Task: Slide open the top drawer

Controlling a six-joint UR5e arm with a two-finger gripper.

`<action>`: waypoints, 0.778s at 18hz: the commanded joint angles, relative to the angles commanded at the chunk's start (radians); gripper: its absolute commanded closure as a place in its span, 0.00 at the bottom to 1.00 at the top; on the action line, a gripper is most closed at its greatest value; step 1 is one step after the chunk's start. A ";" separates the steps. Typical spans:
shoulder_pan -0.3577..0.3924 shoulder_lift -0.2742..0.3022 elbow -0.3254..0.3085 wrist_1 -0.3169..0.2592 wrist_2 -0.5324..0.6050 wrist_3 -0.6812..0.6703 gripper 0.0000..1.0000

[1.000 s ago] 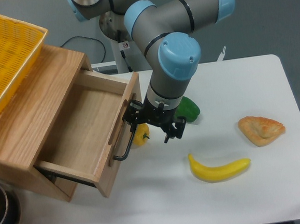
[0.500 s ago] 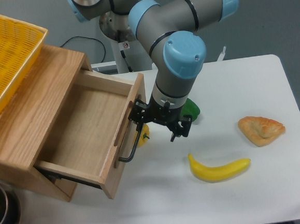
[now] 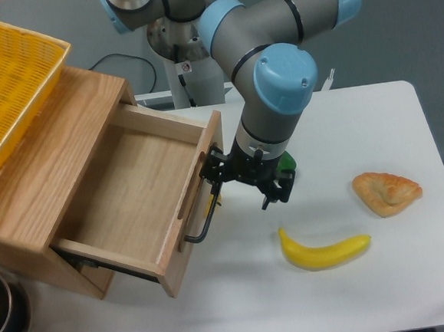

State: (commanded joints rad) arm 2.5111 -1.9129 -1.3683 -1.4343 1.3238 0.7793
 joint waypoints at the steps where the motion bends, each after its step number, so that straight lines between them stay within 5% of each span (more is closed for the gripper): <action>1: 0.000 0.000 0.000 0.000 0.000 0.000 0.00; 14: 0.008 0.020 0.024 -0.009 -0.008 -0.005 0.00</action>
State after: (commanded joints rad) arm 2.5187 -1.8930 -1.3438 -1.4435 1.3162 0.7746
